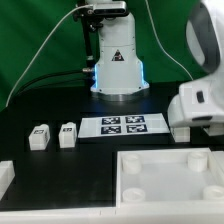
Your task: Assemble one leg
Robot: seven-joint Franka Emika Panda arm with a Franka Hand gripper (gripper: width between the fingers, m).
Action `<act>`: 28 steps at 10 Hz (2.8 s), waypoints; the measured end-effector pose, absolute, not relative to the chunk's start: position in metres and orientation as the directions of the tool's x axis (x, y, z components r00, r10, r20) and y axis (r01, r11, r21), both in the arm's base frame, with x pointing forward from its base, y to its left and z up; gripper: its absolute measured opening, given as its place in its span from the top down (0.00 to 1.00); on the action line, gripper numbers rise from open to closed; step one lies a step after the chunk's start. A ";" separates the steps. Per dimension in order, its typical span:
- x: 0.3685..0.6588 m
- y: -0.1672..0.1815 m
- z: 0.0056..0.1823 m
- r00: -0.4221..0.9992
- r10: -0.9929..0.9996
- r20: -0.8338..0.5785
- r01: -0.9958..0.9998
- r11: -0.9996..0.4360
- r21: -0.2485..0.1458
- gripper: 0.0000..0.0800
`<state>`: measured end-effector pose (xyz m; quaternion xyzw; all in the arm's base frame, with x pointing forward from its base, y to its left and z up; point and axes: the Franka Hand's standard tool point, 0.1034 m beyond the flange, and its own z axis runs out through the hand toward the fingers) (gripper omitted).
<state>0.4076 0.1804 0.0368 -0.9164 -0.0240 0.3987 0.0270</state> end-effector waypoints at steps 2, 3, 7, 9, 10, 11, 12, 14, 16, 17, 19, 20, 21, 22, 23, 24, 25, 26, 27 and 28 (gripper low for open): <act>0.453 0.169 0.081 0.768 0.111 -0.631 0.045 -0.992 -0.119 0.63; 0.472 0.164 0.108 0.836 0.108 -0.538 0.048 -0.991 -0.124 0.63; 0.488 0.159 0.133 0.988 0.082 -0.131 0.068 -0.992 -0.108 0.63; 0.494 0.154 0.138 0.994 0.112 0.016 0.113 -0.988 -0.109 0.63; 0.521 0.137 0.157 0.986 0.132 0.099 0.143 -0.984 -0.103 0.63; 0.552 0.122 0.177 0.966 0.141 0.219 0.164 -0.982 -0.091 0.63; 0.573 0.113 0.189 0.942 0.137 0.306 0.169 -0.982 -0.080 0.63; 0.593 0.110 0.204 0.854 0.107 0.509 0.161 -0.985 -0.063 0.63; 0.581 0.106 0.192 0.790 0.096 0.605 0.157 -0.986 -0.048 0.63; 0.581 0.106 0.192 0.792 0.096 0.603 0.157 -0.986 -0.049 0.63; 0.581 0.106 0.191 0.793 0.096 0.602 0.157 -0.986 -0.049 0.63; 0.581 0.106 0.189 0.791 0.096 0.605 0.157 -0.986 -0.049 0.63; 0.584 0.106 0.179 0.776 0.094 0.624 0.157 -0.986 -0.048 0.63; 0.589 0.110 0.168 0.781 0.085 0.619 0.153 -0.986 -0.058 0.63; 0.600 0.115 0.161 0.775 0.075 0.627 0.150 -0.986 -0.067 0.63; 0.610 0.116 0.151 0.774 0.068 0.629 0.144 -0.987 -0.070 0.63; 0.618 0.117 0.143 0.776 0.064 0.627 0.142 -0.987 -0.075 0.63; 0.625 0.121 0.137 0.777 0.059 0.627 0.141 -0.987 -0.081 0.63; 0.628 0.121 0.134 0.778 0.057 0.626 0.139 -0.987 -0.083 0.63; 0.629 0.120 0.130 0.780 0.057 0.623 0.138 -0.987 -0.083 0.63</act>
Offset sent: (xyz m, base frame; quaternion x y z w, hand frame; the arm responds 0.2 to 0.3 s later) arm 0.0359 -0.0213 0.0753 0.0001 0.2720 -0.0160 0.9622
